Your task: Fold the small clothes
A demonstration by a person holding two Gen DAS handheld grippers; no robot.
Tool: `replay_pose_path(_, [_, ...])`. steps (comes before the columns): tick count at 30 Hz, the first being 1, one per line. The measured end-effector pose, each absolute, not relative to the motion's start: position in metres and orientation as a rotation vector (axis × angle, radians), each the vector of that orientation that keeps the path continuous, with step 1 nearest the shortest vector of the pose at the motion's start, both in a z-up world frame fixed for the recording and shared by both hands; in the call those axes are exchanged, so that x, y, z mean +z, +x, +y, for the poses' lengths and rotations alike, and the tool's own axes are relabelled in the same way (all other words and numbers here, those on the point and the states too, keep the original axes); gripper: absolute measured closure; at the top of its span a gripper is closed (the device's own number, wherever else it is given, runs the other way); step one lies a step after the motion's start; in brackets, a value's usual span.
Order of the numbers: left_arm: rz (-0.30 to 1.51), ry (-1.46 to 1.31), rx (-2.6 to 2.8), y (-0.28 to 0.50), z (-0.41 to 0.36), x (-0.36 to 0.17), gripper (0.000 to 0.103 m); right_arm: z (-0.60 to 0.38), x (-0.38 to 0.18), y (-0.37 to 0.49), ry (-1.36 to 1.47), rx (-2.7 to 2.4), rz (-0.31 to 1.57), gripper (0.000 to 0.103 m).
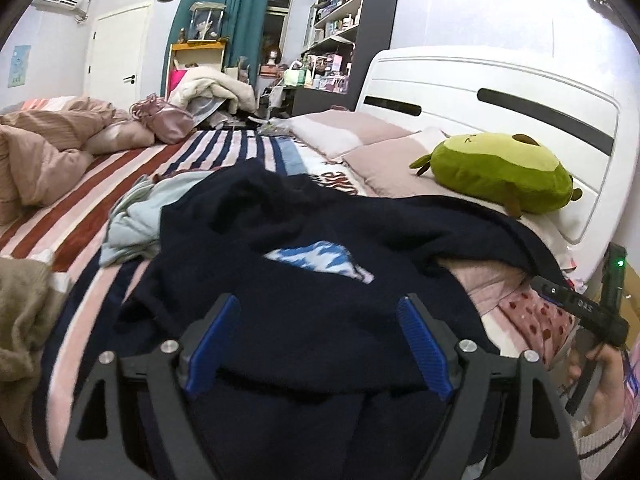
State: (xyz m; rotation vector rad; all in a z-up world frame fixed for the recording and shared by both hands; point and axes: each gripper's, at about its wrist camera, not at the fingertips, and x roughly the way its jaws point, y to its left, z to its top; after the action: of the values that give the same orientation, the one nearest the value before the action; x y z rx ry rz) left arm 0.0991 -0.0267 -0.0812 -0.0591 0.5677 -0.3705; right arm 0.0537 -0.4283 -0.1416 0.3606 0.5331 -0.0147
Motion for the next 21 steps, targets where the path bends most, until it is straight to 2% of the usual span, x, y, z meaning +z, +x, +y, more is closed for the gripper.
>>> replay_pose_path(4, [0.563, -0.043, -0.39, 0.1, -0.043, -0.079, 0.022, -0.466, -0.148, 0.054, 0.403, -0.093, 0.535, 0.026])
replay_pose_path(10, [0.575, -0.029, -0.399, 0.104, -0.055, -0.079, 0.022, -0.483, -0.139, 0.038, 0.214, -0.313, 0.491, 0.026])
replay_pose_path(19, [0.591, -0.041, -0.407, 0.106, -0.064, -0.081, 0.022, -0.493, -0.15, 0.089, -0.03, -0.371, 0.681, 0.016])
replay_pose_path(20, [0.595, -0.049, -0.405, 0.106, -0.063, -0.082, 0.022, -0.49, -0.151, 0.093, -0.042, -0.353, 0.697, 0.018])
replay_pose_path(21, [0.597, -0.053, -0.404, 0.106, -0.061, -0.082, 0.022, -0.488, -0.152, 0.098, -0.05, -0.344, 0.708, 0.026])
